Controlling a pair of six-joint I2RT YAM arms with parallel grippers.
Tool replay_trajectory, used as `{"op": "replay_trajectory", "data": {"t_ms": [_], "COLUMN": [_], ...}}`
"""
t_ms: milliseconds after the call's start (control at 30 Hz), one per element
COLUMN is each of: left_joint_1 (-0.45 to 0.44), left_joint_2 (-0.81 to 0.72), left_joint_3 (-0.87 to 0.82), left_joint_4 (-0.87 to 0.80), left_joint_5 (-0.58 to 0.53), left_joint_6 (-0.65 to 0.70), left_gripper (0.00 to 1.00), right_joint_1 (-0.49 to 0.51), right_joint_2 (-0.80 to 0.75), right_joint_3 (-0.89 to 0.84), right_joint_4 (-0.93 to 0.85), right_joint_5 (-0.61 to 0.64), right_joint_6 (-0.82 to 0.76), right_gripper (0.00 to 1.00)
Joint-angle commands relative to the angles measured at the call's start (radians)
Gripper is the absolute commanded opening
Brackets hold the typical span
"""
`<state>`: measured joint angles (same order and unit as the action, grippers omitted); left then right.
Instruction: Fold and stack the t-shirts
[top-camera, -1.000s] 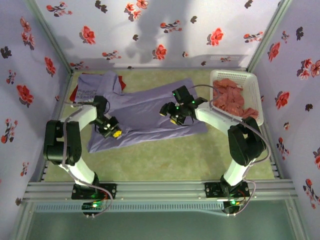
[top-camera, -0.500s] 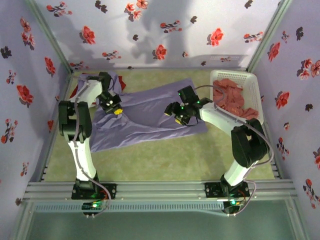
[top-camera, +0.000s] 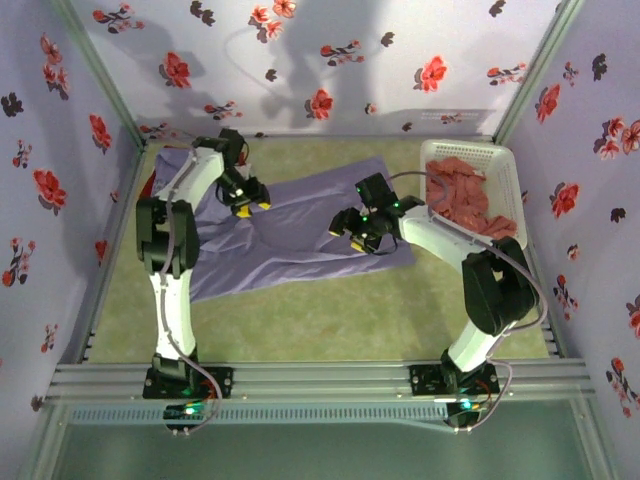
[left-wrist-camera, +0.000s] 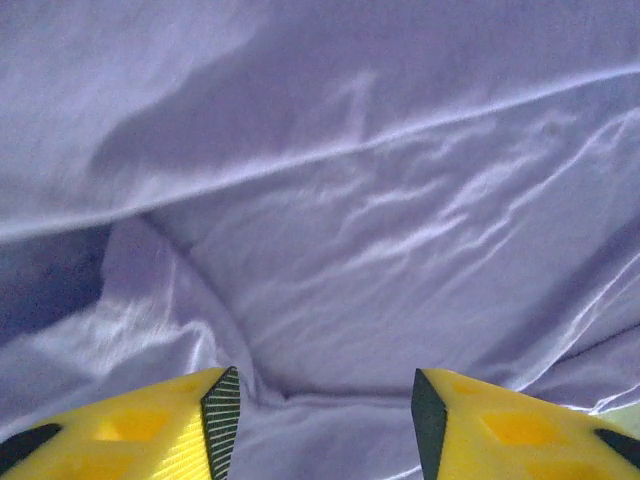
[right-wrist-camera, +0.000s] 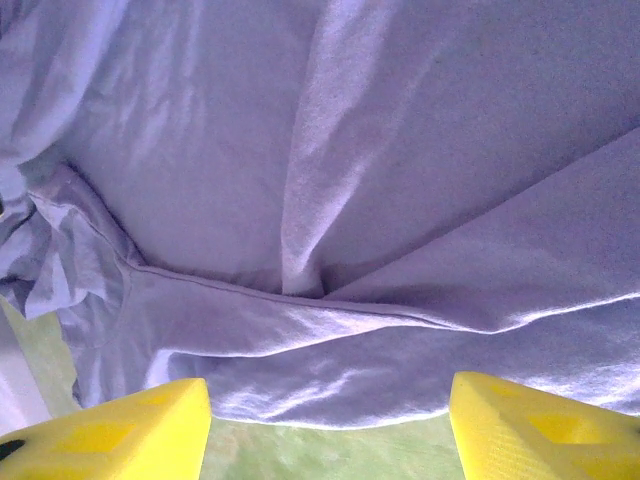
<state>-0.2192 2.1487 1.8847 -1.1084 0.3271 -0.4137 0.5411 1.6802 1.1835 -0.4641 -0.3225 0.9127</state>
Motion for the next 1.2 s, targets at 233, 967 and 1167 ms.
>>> {"op": "replay_trajectory", "data": {"t_ms": [233,967,1167], "left_joint_1": [0.096,0.103,0.093], "left_joint_2": [-0.401,-0.104,0.006], "left_joint_3": [-0.526,-0.287,-0.073], "left_joint_4": [0.07,0.002,-0.011], "left_joint_5": [-0.055,-0.482,-0.458], "left_joint_6": [-0.062,0.032,0.092], "left_gripper": [0.04,0.0,0.0], "right_joint_1": [0.003,0.001,-0.007], "right_joint_2": [0.057,0.014,-0.004], "right_joint_3": [0.061,0.023,0.02], "right_joint_4": [-0.008,-0.06,-0.082], "right_joint_5": [-0.024,0.034,0.04], "right_joint_6": [-0.022,-0.044,-0.056], "right_gripper": [0.66,0.65,0.65]}}
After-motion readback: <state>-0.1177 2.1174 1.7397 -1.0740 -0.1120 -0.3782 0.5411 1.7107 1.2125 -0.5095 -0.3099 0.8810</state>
